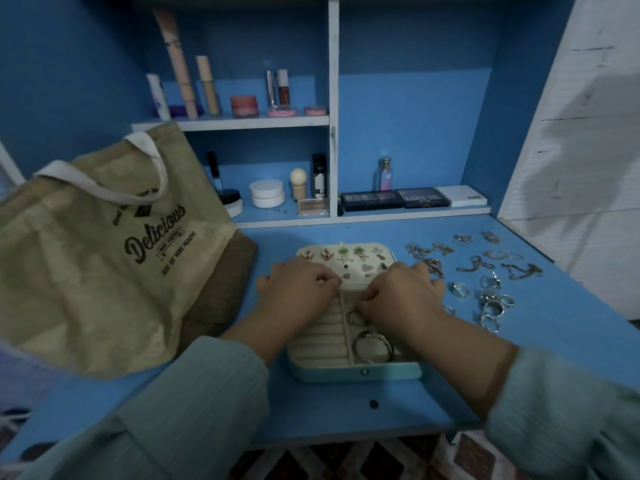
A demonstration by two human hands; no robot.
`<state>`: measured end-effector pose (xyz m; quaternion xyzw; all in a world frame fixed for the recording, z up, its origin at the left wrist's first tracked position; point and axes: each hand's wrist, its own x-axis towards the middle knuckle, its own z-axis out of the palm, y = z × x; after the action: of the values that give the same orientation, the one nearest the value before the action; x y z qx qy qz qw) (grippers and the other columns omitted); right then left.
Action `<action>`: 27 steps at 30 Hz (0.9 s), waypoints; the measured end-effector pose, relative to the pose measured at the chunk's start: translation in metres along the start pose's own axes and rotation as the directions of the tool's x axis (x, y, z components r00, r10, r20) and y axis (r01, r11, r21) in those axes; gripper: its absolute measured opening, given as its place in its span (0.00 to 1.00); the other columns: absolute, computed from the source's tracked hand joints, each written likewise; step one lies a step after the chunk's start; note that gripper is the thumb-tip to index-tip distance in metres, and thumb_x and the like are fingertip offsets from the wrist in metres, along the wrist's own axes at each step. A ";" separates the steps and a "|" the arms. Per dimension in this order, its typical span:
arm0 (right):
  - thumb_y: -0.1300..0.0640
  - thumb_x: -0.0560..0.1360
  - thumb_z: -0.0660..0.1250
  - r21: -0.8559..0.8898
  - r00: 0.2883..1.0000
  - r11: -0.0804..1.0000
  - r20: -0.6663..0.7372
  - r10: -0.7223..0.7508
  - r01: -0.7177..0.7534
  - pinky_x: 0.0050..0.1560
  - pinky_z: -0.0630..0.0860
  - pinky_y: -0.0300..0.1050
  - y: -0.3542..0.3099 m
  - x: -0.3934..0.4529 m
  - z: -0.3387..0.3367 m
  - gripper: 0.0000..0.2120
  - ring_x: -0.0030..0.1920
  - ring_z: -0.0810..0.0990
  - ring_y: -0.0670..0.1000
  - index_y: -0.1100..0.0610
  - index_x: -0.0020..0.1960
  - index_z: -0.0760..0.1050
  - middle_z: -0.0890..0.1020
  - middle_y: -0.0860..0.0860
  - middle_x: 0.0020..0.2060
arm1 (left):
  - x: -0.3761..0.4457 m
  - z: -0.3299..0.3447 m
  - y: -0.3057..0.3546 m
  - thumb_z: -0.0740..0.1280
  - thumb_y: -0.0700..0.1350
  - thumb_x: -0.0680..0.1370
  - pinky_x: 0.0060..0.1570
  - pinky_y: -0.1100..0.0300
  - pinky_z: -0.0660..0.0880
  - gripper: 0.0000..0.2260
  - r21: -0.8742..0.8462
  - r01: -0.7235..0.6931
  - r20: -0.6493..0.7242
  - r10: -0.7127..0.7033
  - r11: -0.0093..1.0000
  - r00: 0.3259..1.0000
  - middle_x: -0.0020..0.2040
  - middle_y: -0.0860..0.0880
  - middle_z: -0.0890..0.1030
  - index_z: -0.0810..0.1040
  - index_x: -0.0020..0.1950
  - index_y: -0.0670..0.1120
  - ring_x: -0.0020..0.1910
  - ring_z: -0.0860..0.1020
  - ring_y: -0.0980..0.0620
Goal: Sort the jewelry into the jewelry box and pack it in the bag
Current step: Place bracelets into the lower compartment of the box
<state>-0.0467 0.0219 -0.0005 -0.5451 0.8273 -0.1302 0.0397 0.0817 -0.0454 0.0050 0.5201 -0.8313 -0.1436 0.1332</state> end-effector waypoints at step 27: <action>0.65 0.76 0.59 0.343 0.963 0.926 0.262 0.067 -0.158 0.60 0.70 0.49 0.011 0.060 -0.015 0.18 0.63 0.72 0.61 0.66 0.66 0.69 0.74 0.62 0.62 | 0.039 0.011 -0.043 0.55 0.48 0.79 0.66 0.48 0.64 0.19 -0.220 0.297 0.075 -0.287 0.929 0.955 0.68 0.46 0.68 0.66 0.70 0.54 0.66 0.66 0.43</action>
<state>-0.0841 -0.0263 0.0154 -0.4916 0.8081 -0.2088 0.2485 0.0962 -0.0969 -0.0188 0.6159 -0.7253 -0.2675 0.1520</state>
